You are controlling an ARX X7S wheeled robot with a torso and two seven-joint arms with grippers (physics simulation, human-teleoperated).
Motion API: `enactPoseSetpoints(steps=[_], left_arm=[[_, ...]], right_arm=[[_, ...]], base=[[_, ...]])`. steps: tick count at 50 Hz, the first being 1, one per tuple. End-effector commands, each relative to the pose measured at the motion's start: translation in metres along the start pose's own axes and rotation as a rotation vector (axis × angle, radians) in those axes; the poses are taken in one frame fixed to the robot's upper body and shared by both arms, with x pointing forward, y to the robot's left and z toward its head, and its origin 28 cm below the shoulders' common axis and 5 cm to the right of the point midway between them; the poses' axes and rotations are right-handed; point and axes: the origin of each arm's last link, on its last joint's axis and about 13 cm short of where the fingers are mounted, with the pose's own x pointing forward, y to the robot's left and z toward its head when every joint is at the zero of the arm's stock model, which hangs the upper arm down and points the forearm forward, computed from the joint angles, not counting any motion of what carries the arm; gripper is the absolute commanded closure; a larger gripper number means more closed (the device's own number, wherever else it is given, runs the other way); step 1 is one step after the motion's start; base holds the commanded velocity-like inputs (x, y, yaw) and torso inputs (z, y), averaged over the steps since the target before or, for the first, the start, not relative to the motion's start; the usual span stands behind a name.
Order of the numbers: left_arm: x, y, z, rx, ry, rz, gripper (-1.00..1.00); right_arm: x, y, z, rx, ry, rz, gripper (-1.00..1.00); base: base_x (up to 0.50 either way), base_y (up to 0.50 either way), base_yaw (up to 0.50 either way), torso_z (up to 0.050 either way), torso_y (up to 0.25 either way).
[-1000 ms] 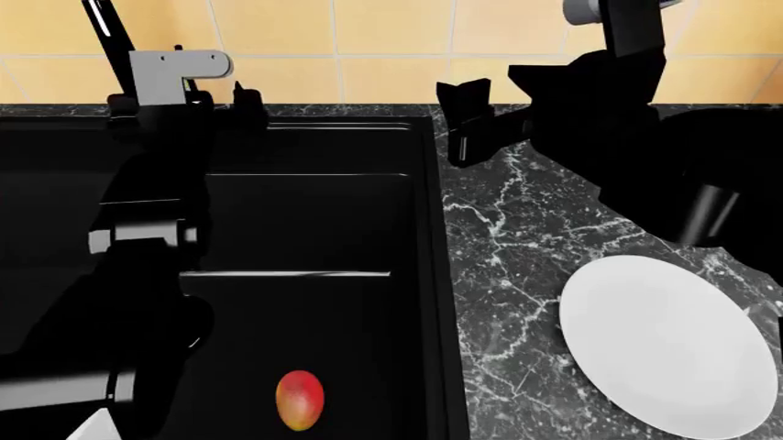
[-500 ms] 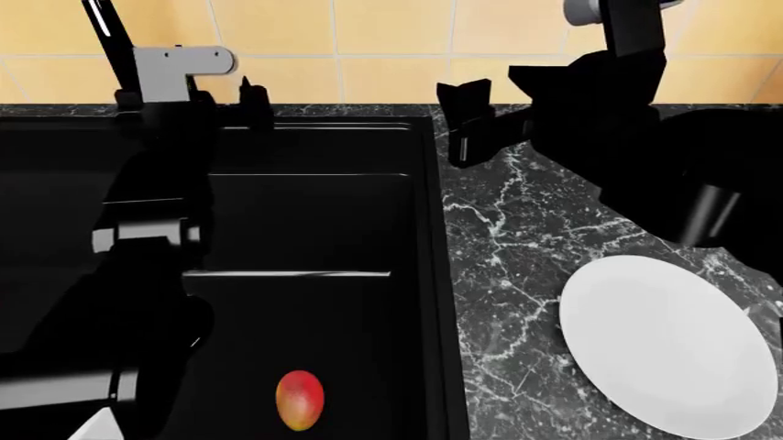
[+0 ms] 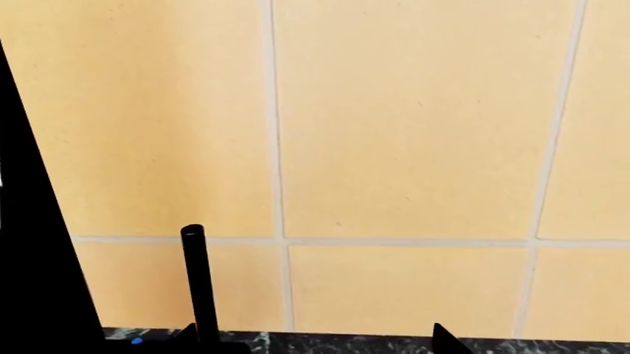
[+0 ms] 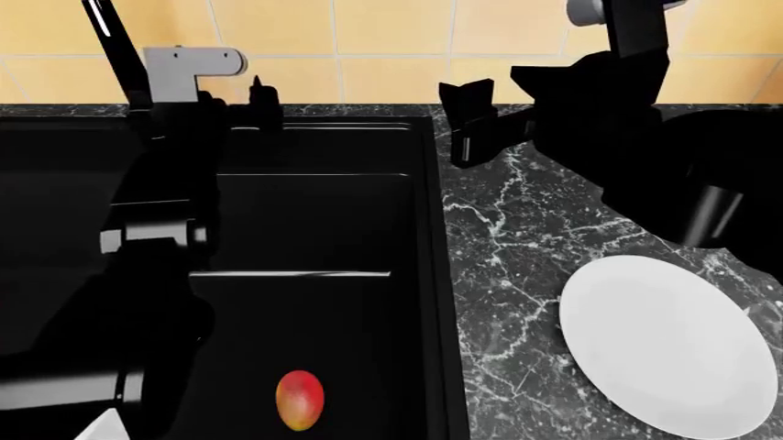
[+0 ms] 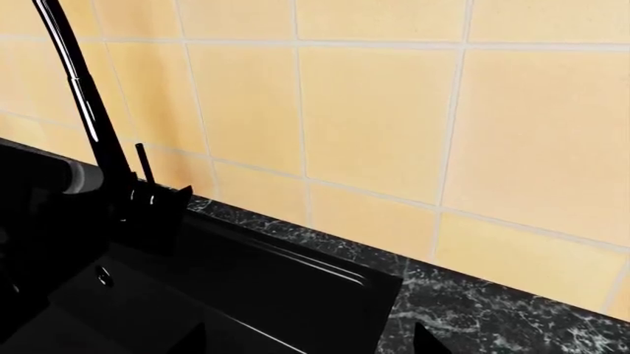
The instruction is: Pick the mango from the counter and place it in the sink. Then turn on the sink faucet.
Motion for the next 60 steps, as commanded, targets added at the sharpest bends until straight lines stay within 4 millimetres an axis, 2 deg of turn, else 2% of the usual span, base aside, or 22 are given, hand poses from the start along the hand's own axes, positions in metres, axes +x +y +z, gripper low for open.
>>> enactPoseSetpoints(steps=[1, 36, 45, 53, 60], left_arm=[[0.000, -0.001, -0.002, -0.003, 0.001, -0.008, -1.00], [-0.001, 0.002, -0.002, 0.007, 0.002, 0.069, -1.00], [0.000, 0.001, 0.000, -0.006, -0.010, 0.080, -1.00], [0.001, 0.002, 0.003, -0.001, -0.015, 0.078, -1.00], [0.004, 0.002, 0.013, 0.008, -0.046, 0.073, -1.00]], right_arm=[[0.000, 0.000, 0.000, 0.000, 0.000, 0.000, -1.00], [-0.001, 0.001, -0.002, -0.001, 0.004, 0.002, -1.00], [-0.001, -0.001, -0.003, 0.001, 0.006, -0.003, -1.00], [-0.001, 0.000, -0.002, -0.001, 0.005, 0.000, -1.00], [-0.001, 0.000, -0.002, -0.002, 0.006, 0.003, -1.00]], base=[[0.00, 0.00, 0.00, 0.000, 0.000], [0.00, 0.00, 0.00, 0.000, 0.000], [0.00, 0.00, 0.00, 0.000, 0.000], [0.00, 0.00, 0.00, 0.000, -0.143], [0.00, 0.00, 0.00, 0.000, 0.000]])
